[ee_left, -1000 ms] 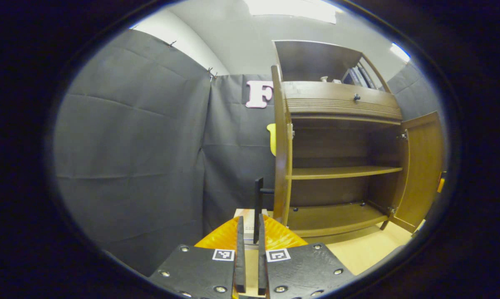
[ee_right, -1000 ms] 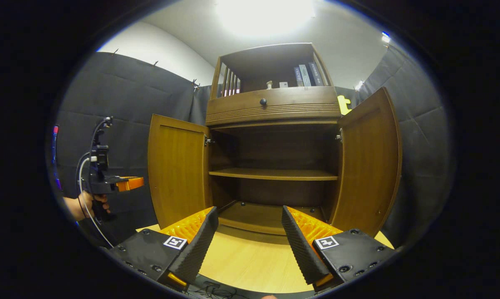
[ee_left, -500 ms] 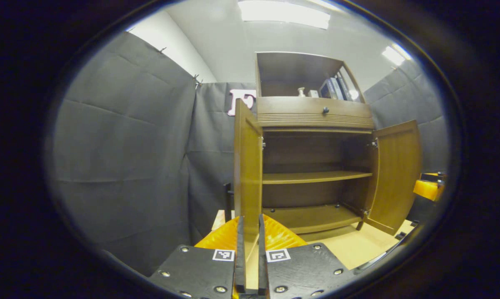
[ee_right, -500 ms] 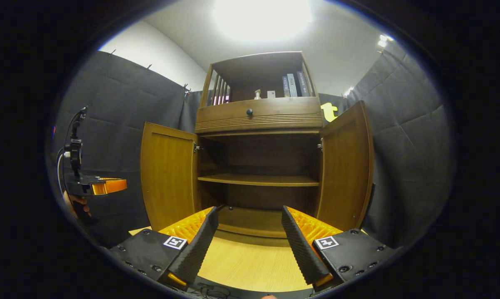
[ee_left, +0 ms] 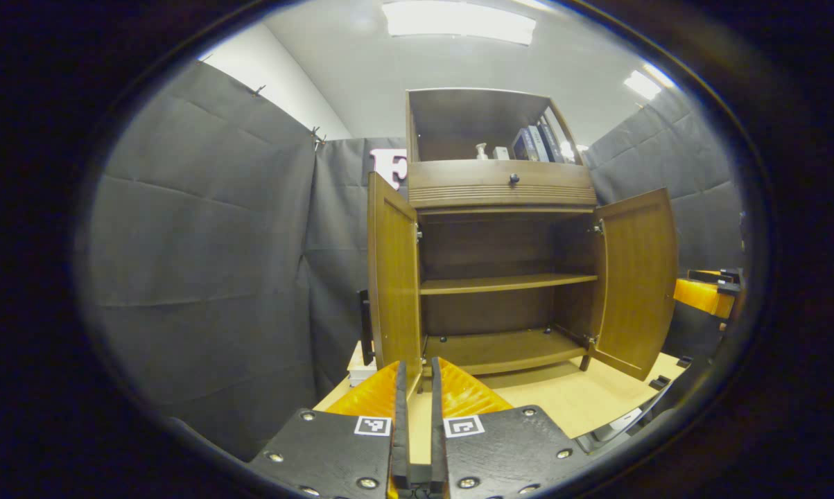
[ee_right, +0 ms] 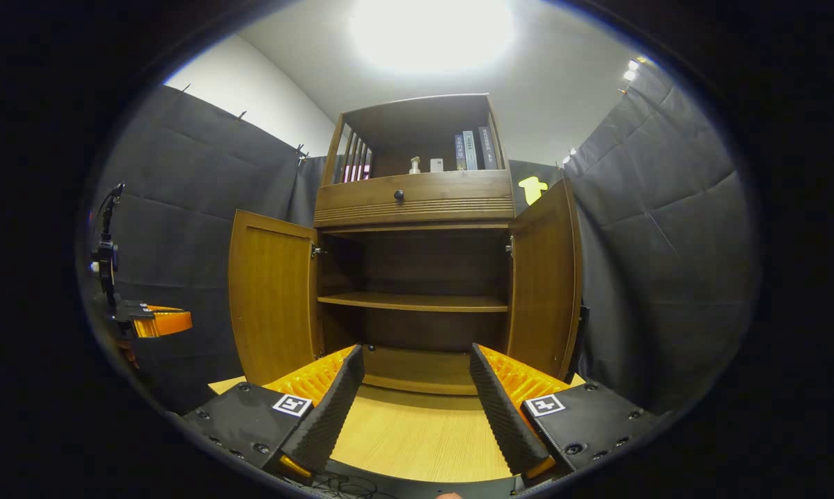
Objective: Open the right door of the double-door shoe cabinet with the right hand, and open the left door with the left hand.
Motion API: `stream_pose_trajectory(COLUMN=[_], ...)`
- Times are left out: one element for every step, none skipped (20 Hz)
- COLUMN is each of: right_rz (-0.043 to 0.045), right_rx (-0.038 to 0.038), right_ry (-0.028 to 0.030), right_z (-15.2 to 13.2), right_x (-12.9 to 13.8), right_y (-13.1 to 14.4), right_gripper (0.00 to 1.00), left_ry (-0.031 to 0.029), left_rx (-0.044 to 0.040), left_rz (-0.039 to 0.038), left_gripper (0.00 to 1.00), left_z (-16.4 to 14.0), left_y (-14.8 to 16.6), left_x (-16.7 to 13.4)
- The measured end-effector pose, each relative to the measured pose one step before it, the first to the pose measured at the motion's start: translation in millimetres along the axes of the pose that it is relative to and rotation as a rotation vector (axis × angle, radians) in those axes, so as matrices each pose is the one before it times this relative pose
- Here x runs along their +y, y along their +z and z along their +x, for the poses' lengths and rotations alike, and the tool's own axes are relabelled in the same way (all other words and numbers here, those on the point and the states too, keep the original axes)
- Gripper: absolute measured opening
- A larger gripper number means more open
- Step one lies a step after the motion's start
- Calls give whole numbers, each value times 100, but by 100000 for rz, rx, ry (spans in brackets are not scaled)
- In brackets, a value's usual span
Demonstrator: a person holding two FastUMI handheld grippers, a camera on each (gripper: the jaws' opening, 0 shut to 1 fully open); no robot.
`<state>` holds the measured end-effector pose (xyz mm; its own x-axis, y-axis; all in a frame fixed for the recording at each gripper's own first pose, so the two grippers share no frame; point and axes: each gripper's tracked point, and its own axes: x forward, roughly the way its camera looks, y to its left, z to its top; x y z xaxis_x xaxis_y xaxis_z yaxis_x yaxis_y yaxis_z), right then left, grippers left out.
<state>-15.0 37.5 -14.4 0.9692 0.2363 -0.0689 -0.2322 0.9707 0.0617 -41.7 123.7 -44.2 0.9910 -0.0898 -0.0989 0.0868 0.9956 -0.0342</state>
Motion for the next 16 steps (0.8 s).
stream_pose_trajectory(right_rz=[295,25,91,226,35,-221,-143,110,185,-27,-242,-323,-482,-444,-79,378], right_rx=[-541,-518,-360,206,907,1067,842,268,-188,-604,-384,-256,0,69,195,77], right_ry=[-249,-390,-576,-5,349,55,192,117,145,-65,-51,203,140,-1,-34,164], right_z=[-249,-182,-257,-135,-44,-36,-158,-61,21,-8,-34,23,111,71,8,64], right_x=[-154,-173,-244,-76,6,-77,-36,-22,46,-30,-63,23,3,-28,-115,27], right_y=[182,166,14,-189,-337,-343,-191,38,120,236,158,26,16,-8,-92,-37], right_gripper=[96,94,94,96,96,96,94,96,94,94,94,96,96,96,96,96], left_ry=[330,653,984,656,1183,1113,787,455,350,702,512,500,566,-44,393,252], left_rx=[475,173,-413,-700,-587,-430,39,-83,-108,-207,-133,176,196,648,496,106], left_rz=[-676,-622,-226,184,359,169,34,-44,-333,-181,-165,125,267,295,404,449], left_gripper=[12,12,13,14,13,13,14,14,14,14,14,14,14,14,24,34], left_z=[-371,-317,-285,-215,-222,-155,-11,-281,-149,16,16,5,15,5,199,58], left_y=[-174,-106,186,221,193,47,25,48,90,38,-9,-38,32,-193,-154,37], left_x=[-137,-94,-50,59,-12,84,31,63,-27,175,105,100,48,83,195,85])
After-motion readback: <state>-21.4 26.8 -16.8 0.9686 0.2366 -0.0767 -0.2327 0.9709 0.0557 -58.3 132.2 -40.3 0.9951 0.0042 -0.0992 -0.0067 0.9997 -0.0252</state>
